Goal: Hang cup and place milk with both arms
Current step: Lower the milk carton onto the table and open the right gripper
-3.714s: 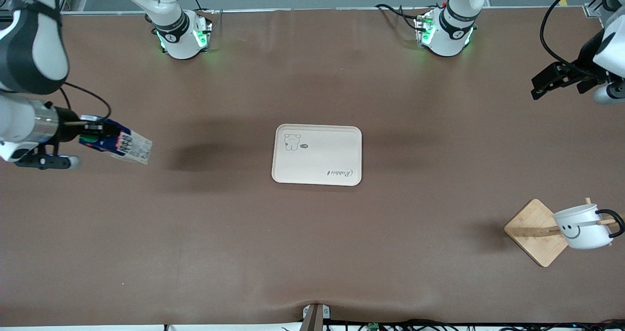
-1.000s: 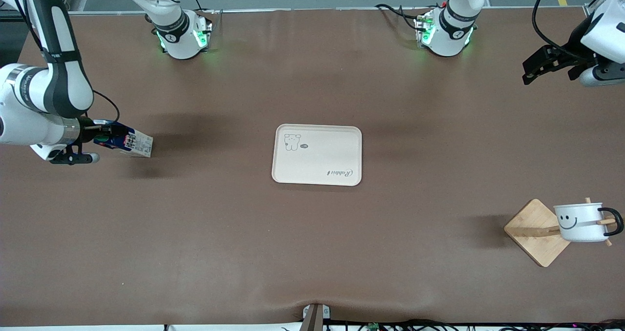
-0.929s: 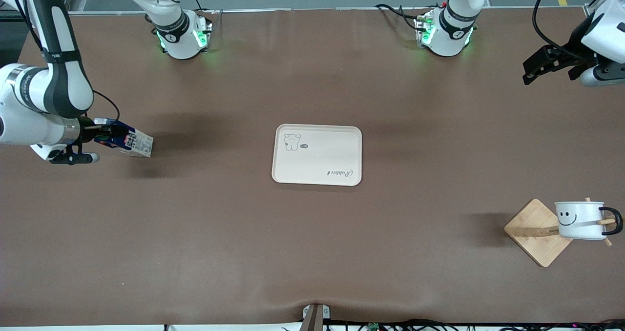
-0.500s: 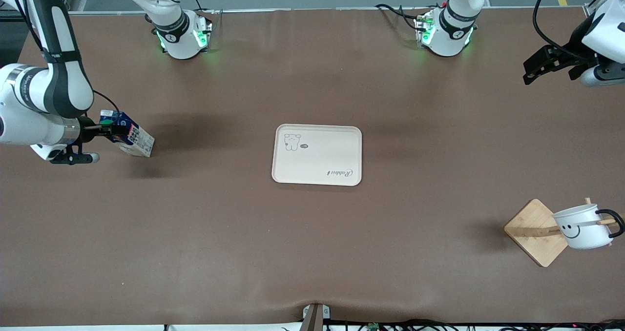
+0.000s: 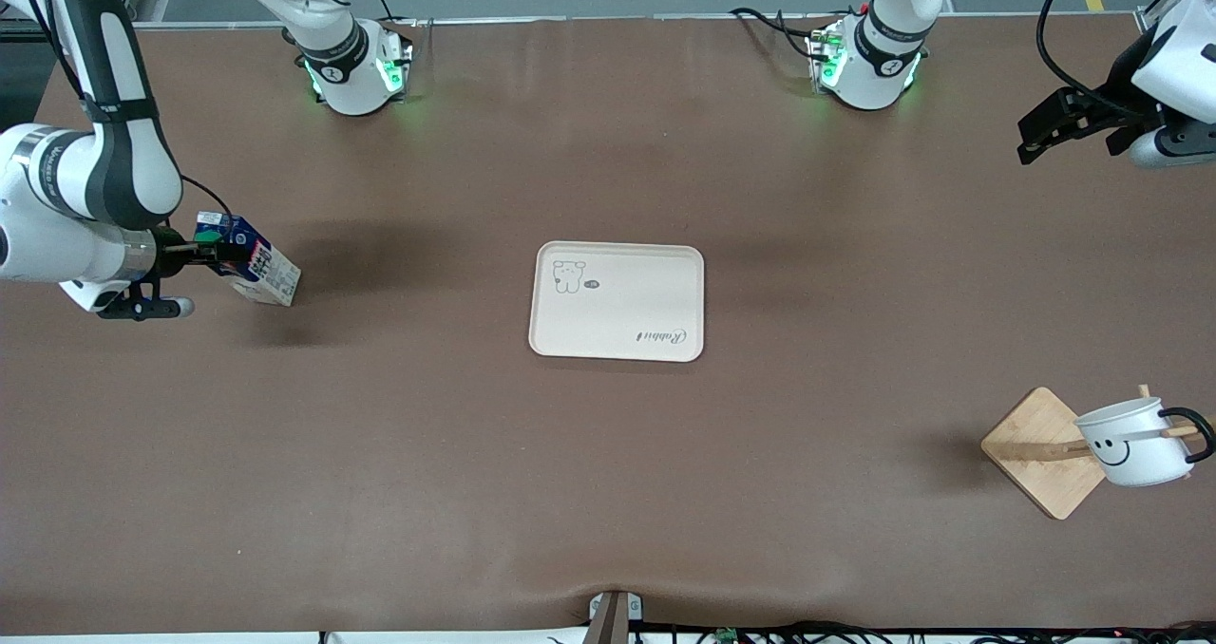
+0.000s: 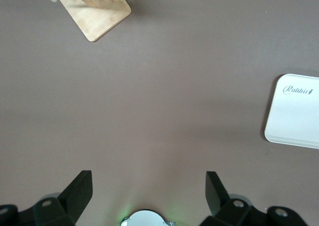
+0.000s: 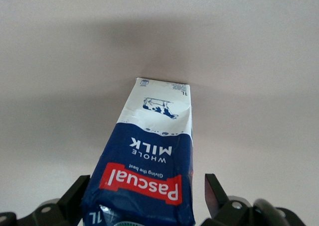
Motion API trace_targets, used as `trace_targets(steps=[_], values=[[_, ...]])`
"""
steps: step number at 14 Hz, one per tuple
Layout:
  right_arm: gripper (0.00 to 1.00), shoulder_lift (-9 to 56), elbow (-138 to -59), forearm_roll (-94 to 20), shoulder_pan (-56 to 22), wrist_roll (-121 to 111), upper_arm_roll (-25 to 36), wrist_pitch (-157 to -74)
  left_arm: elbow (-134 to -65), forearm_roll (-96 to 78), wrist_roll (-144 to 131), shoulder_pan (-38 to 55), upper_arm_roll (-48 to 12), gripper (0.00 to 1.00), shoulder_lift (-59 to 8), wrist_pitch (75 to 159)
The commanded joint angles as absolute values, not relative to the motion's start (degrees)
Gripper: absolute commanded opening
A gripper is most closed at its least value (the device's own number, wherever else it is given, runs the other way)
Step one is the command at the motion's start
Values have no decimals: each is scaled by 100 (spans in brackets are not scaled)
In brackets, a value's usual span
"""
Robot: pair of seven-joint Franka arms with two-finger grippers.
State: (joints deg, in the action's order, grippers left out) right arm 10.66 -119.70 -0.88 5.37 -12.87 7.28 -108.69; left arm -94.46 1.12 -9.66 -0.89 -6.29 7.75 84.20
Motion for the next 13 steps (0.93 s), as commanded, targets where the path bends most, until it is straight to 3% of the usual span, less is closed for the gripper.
trace_targets(steps=[1,6,11,13], values=[[100,905,-12024,-9,659,-1319,642,-10785,-9439,62,-1020,-88,-624,100,879,8332],[100,940,-10823,-79,616,-1301,615,-9679,-9396,79,-967,-97,-615,100,879,8253],[100,1396,-8109,-299,466,-1362,606,-8545,-9396,79,-967,-97,-606,100,879,8262],[100,1511,-7412,-299,466,-1703,598,-8525,-9360,88,-967,-97,-606,100,862,8253]])
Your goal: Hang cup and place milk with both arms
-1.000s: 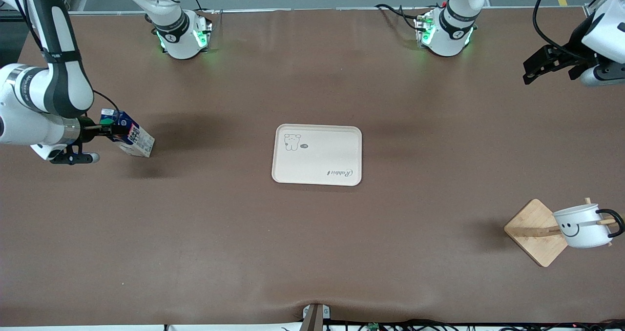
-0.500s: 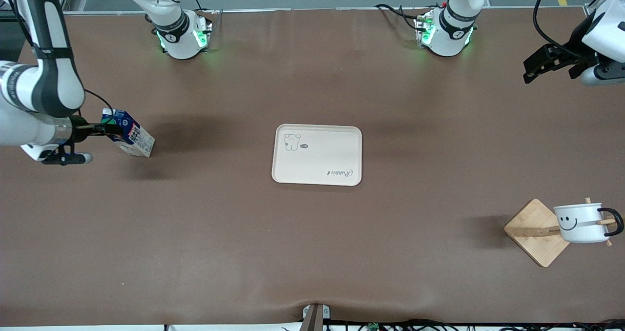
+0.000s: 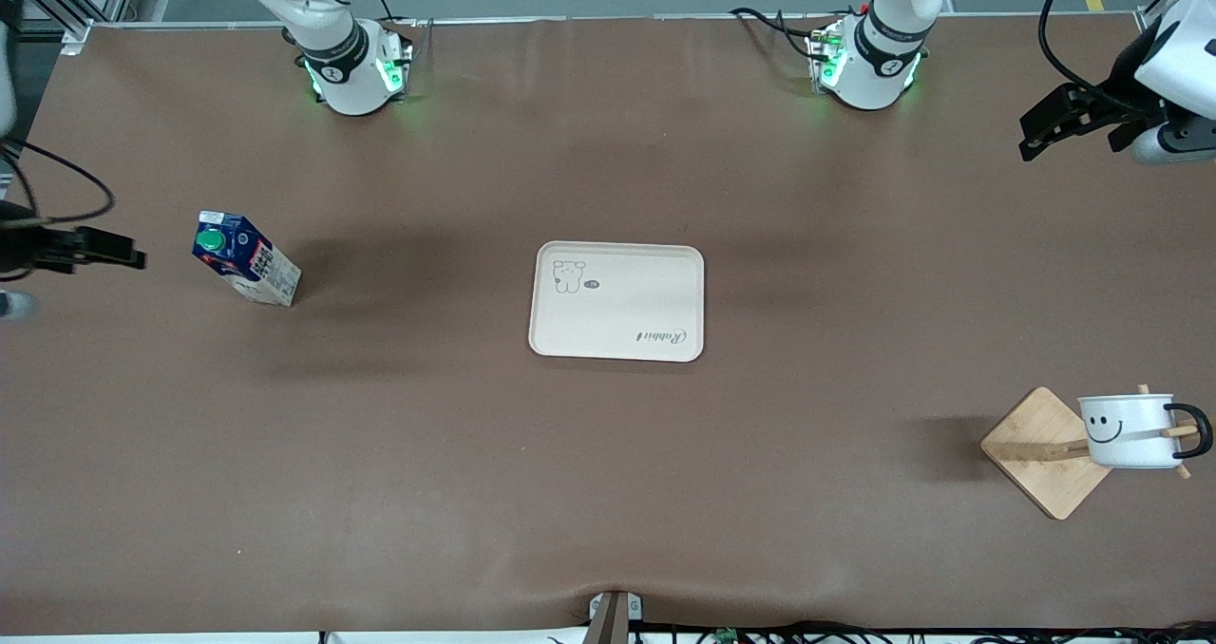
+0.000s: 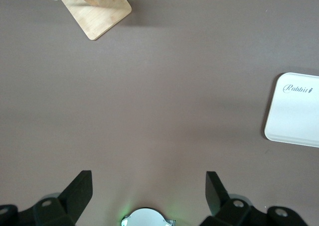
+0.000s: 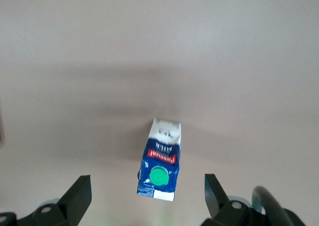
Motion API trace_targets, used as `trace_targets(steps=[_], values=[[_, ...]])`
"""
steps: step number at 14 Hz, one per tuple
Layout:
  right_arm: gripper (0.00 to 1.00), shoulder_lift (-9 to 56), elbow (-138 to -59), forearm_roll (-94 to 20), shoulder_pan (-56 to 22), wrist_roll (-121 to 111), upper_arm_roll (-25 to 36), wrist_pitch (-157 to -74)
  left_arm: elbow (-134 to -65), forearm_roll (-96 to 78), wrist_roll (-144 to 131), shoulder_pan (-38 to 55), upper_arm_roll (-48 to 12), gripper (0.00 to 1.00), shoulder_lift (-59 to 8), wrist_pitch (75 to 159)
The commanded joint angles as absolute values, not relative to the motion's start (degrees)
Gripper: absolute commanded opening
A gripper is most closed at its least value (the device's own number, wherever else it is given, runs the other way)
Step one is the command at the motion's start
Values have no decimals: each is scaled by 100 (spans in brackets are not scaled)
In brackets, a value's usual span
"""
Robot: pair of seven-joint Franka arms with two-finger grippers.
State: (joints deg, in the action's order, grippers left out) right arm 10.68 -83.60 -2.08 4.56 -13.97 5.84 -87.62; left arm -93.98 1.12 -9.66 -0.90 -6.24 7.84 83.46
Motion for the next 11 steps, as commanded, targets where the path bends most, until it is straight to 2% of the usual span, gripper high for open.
trace_targets(steps=[1,3,5,8,11], values=[[100,1503,-7253,-299,448,-1757,598,-8517,-9369,105,-967,-97,-606,100,853,8262],[100,1390,-7154,-334,448,-1732,571,-8290,-9360,105,-967,-97,-606,100,844,8270],[100,820,-7294,-343,422,-1705,589,-7431,-9352,114,-967,-97,-598,100,826,8279],[100,-243,-8530,-343,352,-1207,589,-7435,-9352,114,-958,-97,-598,100,835,8279],[100,-1315,-9944,-343,282,-529,484,-7953,-9360,123,-958,-105,-589,100,835,8279]])
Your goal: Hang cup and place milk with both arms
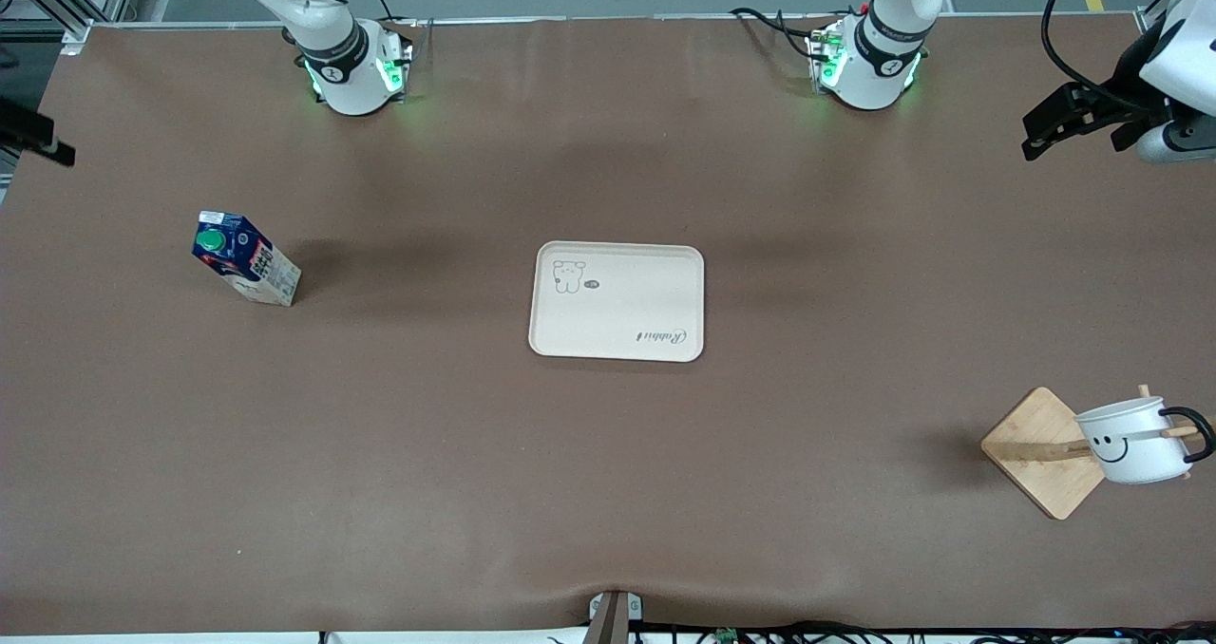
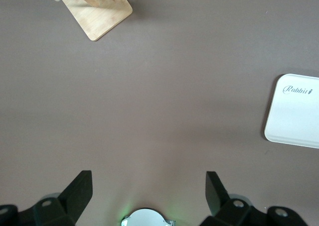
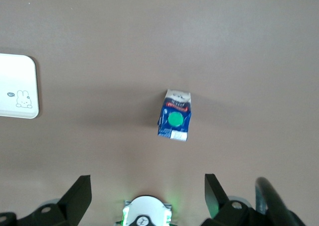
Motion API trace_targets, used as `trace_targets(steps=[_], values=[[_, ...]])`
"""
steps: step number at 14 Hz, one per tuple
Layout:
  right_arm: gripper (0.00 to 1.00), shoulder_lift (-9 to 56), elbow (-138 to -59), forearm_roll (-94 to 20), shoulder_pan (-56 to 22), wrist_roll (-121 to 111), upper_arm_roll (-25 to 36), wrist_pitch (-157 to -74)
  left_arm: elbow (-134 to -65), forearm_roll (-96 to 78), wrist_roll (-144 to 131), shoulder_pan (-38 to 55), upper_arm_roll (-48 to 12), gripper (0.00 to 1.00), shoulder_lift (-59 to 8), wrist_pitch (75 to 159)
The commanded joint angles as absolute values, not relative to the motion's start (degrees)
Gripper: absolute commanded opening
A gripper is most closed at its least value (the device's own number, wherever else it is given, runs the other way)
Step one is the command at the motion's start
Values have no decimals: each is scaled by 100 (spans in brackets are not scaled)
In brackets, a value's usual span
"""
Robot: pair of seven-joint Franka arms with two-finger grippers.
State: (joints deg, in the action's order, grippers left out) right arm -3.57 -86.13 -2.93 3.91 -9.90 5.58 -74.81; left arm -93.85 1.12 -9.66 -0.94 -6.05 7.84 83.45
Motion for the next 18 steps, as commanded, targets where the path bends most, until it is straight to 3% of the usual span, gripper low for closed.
trace_targets(steps=[1,3,14,18], values=[[100,-1440,-10175,-334,273,-432,422,-8050,-9369,123,-958,-105,-589,100,835,8279],[100,-1389,-10221,-282,325,-475,422,-7989,-9369,123,-941,-105,-580,100,852,8271],[100,-511,-8853,62,141,-642,396,-8095,-9220,123,-879,-123,-571,100,817,8262],[100,-501,-8824,18,-9,-615,404,-8077,-9115,132,-905,-105,-580,100,782,8262]])
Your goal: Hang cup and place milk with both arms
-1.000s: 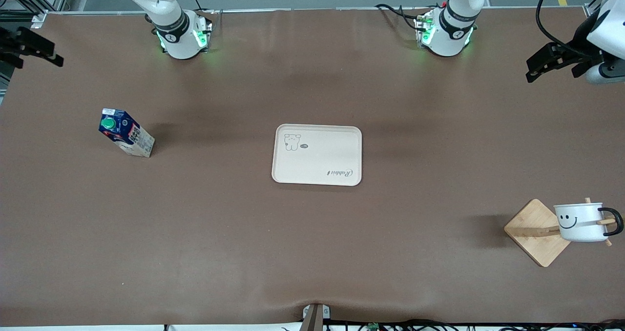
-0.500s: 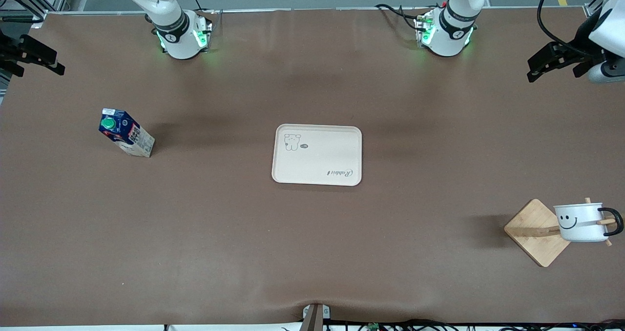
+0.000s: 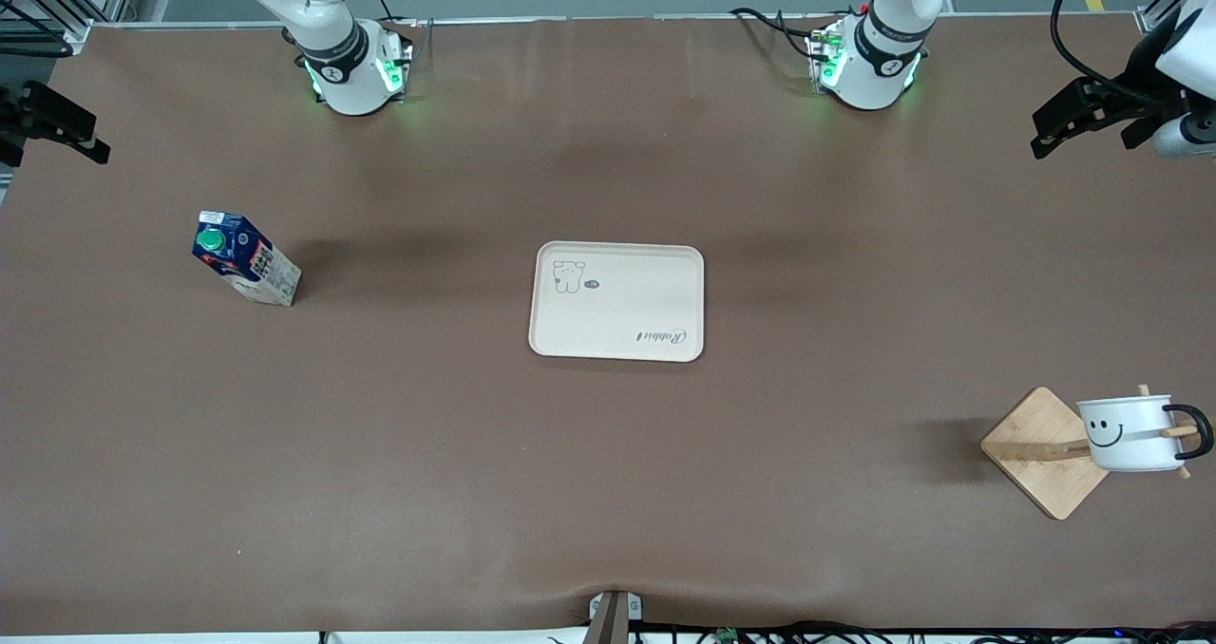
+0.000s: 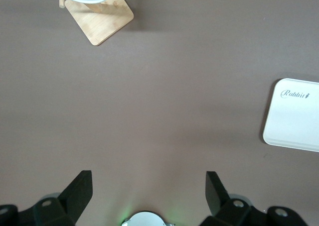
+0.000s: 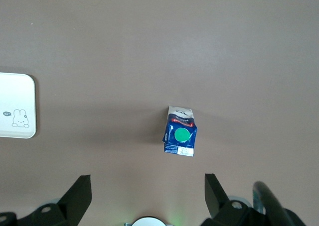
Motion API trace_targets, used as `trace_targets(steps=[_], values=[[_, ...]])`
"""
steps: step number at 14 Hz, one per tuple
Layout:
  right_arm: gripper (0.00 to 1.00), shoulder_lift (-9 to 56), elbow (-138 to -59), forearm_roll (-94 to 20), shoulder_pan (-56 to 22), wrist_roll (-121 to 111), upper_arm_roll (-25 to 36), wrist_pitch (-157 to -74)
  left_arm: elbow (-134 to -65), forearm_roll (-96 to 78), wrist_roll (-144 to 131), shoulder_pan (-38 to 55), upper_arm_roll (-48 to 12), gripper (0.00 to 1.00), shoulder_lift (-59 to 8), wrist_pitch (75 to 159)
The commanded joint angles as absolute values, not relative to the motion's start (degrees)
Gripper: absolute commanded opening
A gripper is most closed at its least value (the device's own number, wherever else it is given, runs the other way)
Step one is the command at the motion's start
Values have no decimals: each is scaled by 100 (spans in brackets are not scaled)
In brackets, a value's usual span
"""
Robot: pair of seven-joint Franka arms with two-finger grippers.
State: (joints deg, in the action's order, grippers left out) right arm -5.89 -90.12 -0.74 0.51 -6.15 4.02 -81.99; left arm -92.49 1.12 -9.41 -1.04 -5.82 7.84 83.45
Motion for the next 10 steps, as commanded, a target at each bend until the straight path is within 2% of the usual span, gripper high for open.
trace_targets(steps=[1,10], values=[[100,-510,-8824,18,-17,-624,404,-8077,-9114,132,-888,-114,-580,100,782,8262],[100,-510,-8851,18,-26,-615,413,-8024,-9114,193,-896,-97,-589,100,773,8200]])
